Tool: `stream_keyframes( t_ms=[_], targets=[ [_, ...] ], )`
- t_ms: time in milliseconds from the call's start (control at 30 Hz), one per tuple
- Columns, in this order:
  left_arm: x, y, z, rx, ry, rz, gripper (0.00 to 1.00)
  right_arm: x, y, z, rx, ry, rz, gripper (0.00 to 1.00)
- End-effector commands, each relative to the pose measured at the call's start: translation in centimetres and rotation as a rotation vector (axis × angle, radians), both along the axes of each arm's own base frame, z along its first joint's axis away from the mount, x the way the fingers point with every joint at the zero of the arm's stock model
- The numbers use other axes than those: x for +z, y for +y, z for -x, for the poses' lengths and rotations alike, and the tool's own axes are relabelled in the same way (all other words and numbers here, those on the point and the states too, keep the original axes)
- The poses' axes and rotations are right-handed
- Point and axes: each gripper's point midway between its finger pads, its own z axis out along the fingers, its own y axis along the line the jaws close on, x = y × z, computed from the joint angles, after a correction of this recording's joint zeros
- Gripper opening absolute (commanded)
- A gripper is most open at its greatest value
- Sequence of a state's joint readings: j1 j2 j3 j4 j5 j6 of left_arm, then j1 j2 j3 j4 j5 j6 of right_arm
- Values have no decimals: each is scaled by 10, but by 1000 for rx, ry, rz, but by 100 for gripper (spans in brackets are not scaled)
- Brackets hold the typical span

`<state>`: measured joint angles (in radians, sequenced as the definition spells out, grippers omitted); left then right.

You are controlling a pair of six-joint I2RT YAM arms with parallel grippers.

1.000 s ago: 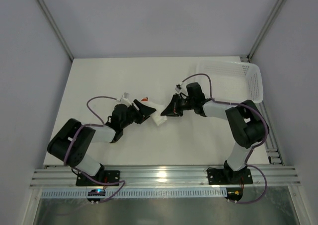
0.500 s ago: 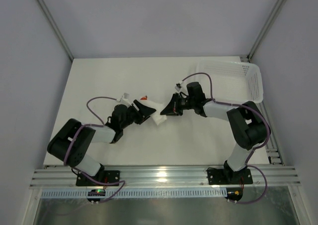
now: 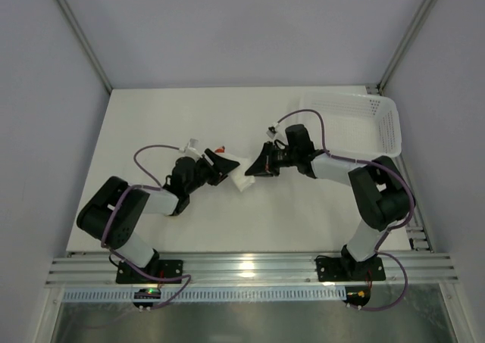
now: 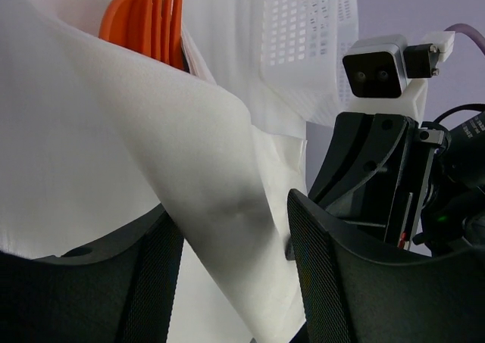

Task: Place the utensils on the paper napkin and roll it up
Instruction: Pick up the utensils from the center of the board.

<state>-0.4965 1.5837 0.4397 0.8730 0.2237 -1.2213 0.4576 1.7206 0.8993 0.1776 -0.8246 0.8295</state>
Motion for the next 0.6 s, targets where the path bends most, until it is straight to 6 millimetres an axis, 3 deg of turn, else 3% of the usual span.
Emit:
stream_keyframes(
  t_ms=[0, 200, 400, 533, 567],
  targets=[
    [23, -5, -13, 11, -89, 30, 57, 24, 2, 6, 38, -74, -37, 4],
    [27, -4, -12, 14, -97, 32, 49, 25, 1, 8, 42, -82, -35, 4],
    [29, -3, -11, 13, -93, 31, 25, 25, -1, 10, 50, -102, -20, 3],
    [28, -3, -8, -1, -93, 27, 1, 26, -2, 10, 56, -115, 0, 5],
    [28, -4, -7, -5, -91, 27, 0, 28, -1, 9, 58, -122, -1, 8]
  ],
)
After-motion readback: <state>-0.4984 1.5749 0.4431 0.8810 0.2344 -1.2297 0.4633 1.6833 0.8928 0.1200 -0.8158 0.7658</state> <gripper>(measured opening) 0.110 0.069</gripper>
